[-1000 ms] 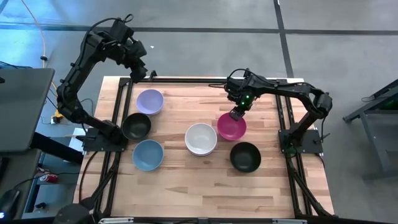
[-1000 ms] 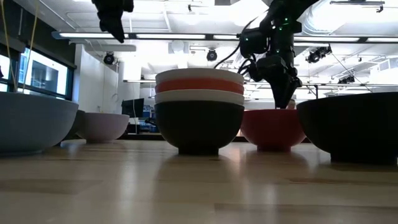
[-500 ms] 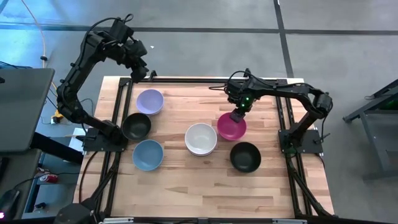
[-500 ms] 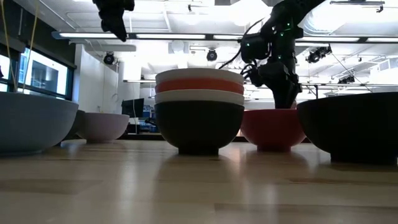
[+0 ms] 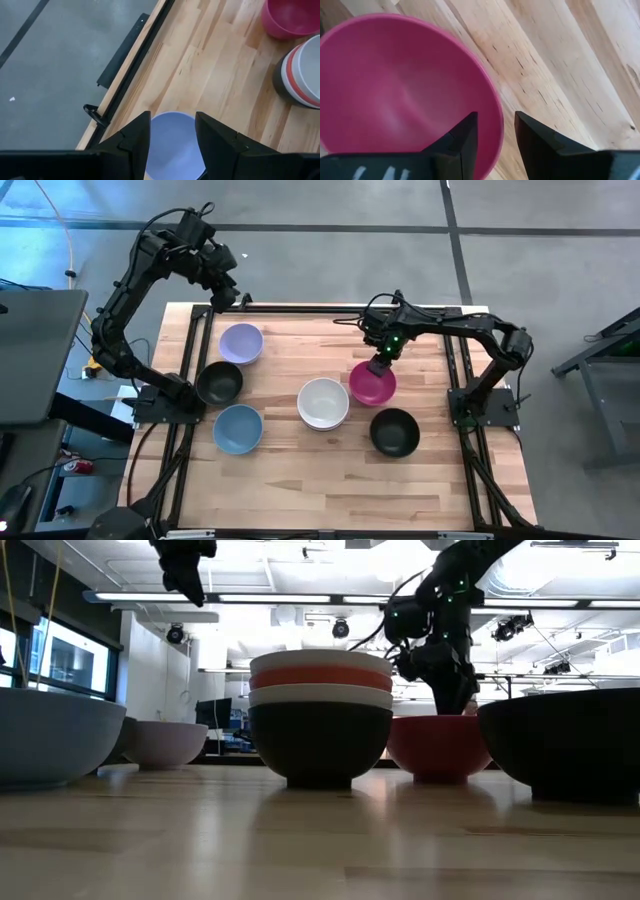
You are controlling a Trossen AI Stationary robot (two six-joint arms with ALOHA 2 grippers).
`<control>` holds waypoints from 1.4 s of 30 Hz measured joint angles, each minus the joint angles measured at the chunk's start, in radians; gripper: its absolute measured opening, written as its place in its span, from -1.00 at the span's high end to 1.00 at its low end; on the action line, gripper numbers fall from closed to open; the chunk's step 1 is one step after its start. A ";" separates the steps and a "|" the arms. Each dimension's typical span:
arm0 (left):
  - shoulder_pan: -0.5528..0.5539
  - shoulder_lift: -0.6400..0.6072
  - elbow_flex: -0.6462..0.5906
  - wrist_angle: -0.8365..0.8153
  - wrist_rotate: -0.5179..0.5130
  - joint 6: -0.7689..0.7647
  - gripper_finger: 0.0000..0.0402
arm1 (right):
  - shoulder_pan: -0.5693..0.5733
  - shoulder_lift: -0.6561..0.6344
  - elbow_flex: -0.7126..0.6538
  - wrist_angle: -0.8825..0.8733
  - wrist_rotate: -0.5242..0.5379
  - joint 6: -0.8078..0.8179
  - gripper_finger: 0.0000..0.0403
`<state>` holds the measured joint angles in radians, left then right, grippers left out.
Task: Nest bowls inside each other
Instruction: Stack the pink bowl on top of the white bowl
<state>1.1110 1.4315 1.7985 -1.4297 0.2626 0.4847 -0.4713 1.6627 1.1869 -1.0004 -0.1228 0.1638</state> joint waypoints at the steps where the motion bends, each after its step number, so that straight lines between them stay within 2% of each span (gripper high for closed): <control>1: 0.000 0.000 0.000 0.000 0.000 0.000 0.29 | 0.000 0.006 0.000 0.002 -0.001 0.000 0.41; 16: 0.000 0.000 0.000 -0.001 0.000 0.017 0.29 | -0.034 0.027 0.012 0.006 -0.002 -0.015 0.42; 19: 0.000 0.000 0.000 -0.001 0.000 0.017 0.29 | -0.033 0.027 0.012 0.006 -0.002 -0.026 0.52; 26: 0.000 0.000 0.000 -0.001 0.000 0.017 0.29 | -0.033 0.027 0.012 0.005 -0.025 -0.046 0.96; 35: 0.000 0.001 0.000 -0.001 0.000 0.017 0.29 | -0.034 0.027 0.024 -0.010 -0.027 -0.042 0.99; 42: 0.000 0.001 0.000 -0.001 0.001 0.016 0.29 | -0.059 0.027 0.124 -0.112 -0.024 -0.042 1.00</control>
<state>1.1114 1.4322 1.7981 -1.4307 0.2632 0.5011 -0.5305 1.6897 1.3112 -1.1125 -0.1465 0.1223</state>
